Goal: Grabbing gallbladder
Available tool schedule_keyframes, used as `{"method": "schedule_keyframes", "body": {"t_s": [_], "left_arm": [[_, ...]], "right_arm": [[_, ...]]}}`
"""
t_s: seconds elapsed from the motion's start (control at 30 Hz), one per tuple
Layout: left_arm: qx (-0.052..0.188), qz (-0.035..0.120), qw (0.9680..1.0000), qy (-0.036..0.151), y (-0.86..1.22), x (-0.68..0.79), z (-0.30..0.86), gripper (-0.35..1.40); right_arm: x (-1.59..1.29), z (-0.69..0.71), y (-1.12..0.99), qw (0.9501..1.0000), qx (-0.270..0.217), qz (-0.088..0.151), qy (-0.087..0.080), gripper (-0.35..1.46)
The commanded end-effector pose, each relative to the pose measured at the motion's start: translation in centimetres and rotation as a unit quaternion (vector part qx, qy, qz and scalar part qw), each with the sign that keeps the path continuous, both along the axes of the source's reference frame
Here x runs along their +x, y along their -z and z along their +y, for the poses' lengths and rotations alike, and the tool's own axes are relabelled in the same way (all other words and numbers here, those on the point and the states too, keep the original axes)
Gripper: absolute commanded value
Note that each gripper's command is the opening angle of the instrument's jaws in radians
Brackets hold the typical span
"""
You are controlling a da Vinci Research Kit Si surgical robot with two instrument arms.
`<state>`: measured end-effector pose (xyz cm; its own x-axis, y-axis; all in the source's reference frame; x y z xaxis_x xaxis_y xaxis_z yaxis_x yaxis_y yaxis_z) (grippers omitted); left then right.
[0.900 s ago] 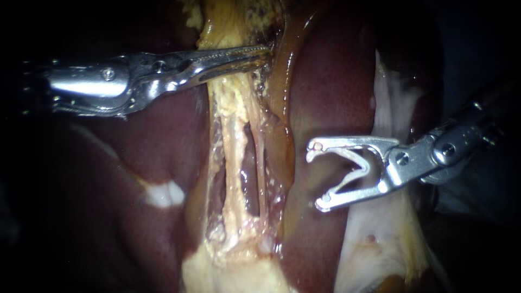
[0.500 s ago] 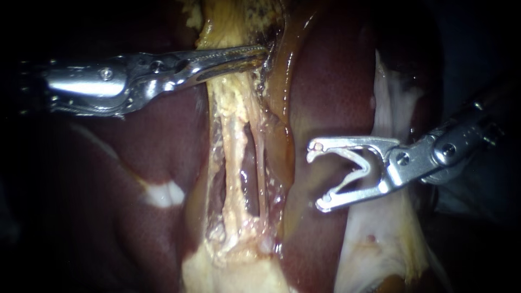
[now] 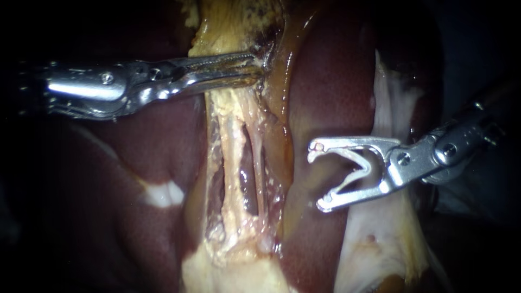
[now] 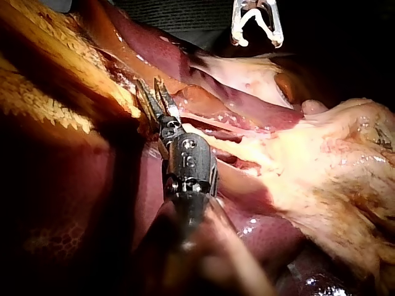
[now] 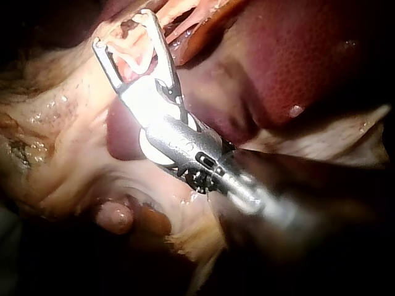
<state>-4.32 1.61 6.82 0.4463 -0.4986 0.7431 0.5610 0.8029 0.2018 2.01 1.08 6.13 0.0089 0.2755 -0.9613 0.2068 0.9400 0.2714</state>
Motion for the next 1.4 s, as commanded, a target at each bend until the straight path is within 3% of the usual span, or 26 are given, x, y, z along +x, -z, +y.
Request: {"method": "schedule_keyframes", "body": {"t_s": [0.03,0.2,0.37,0.47,0.6,0.7,0.83,1.03,1.4], "left_arm": [[-0.001,-0.002,1.0,0.0,0.05,0.03,-0.03,0.26],[-0.002,-0.006,1.0,-0.001,0.3,0.25,-0.19,0.37],[0.008,-0.011,0.9999,0.001,0.65,0.62,-0.32,0.37],[0.02,-0.015,0.9997,0.009,0.84,0.84,-0.24,0.36],[0.02,-0.02,0.9994,0.02,0.93,0.98,-0.04,0.49],[0.038,-0.03,0.998,0.041,0.8,0.99,0.0,0.56],[0.07,-0.054,0.9946,0.055,0.59,0.95,0.0,0.56],[0.096,-0.071,0.9904,0.069,0.36,0.84,0.06,0.56],[0.103,-0.076,0.9891,0.072,0.15,0.6,0.18,0.51]], "right_arm": [[0.0,0.0,0.0,1.0,0.0,0.0,0.0,0.47],[0.0,0.0,0.0,1.0,0.0,0.0,0.0,0.47],[-0.01,0.0,0.0,1.0,0.0,0.0,0.0,0.47],[-0.01,0.0,0.0,1.0,0.0,0.0,0.0,0.47],[0.0,0.0,-0.01,1.0,0.0,-0.001,-0.001,0.47],[0.0,0.0,-0.01,1.0,0.0,-0.001,-0.001,0.47],[0.0,0.0,-0.01,1.0,0.0,-0.001,-0.001,0.47],[0.0,0.0,0.0,1.0,0.0,-0.001,-0.001,0.47],[0.0,0.0,0.0,1.0,0.0,-0.001,-0.001,0.46]]}}
